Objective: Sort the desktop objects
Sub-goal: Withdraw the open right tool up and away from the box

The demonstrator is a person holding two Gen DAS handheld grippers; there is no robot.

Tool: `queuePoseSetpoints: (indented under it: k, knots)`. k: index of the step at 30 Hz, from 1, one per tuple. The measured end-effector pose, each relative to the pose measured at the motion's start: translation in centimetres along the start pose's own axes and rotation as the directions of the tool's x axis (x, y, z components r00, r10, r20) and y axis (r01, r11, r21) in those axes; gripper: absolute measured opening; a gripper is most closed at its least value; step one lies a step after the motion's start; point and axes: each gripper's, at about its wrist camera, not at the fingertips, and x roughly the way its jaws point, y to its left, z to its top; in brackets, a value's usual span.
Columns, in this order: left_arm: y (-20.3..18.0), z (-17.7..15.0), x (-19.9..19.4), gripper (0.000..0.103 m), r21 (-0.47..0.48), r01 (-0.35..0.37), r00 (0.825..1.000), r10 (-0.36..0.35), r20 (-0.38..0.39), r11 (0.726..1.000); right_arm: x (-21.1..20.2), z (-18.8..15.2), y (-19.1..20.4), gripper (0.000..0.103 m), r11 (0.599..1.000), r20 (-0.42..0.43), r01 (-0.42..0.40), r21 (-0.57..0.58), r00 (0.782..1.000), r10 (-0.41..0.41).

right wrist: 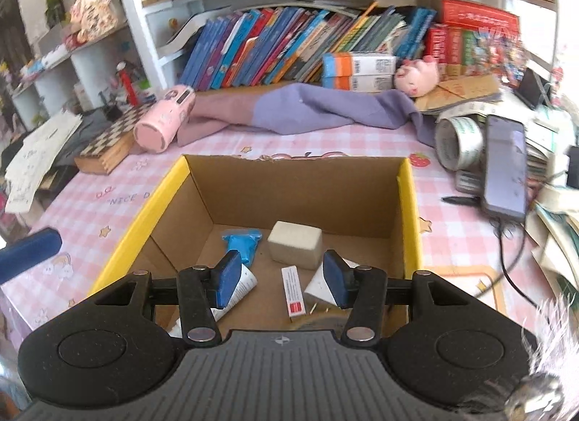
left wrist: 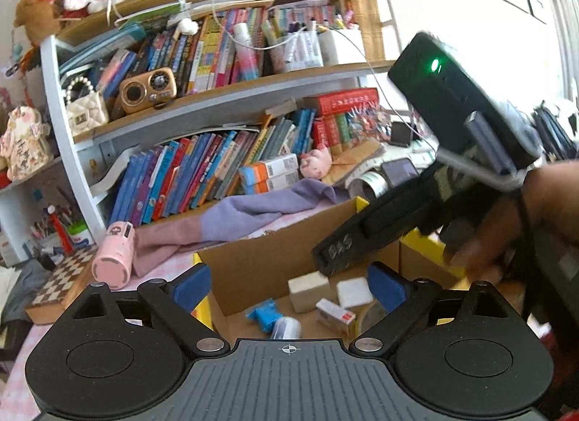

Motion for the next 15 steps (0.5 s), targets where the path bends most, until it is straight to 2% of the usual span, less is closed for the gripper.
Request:
queuePoseSetpoints:
  k: [4,11,15]
  knots:
    - [1.6,-1.3,-2.0,0.095,-0.004,-0.038,0.999,0.038,-0.007,0.999,-2.2,-1.2,0.7,0.048,0.999,0.05,0.032,0.036,0.998,-0.034]
    - [6.7,-3.3,-6.1,0.096,-0.156,-0.128,0.992,0.125,-0.025,0.979,-5.2,-4.1,3.2,0.048,0.996,0.092,0.088,0.03,0.992,-0.09]
    - [8.2,-4.7,-8.6,0.097,-0.187,-0.165,0.986,0.161,-0.033,0.968,-6.7,-6.2,5.3,0.049,0.994,0.098,0.111,-0.007,0.989,-0.11]
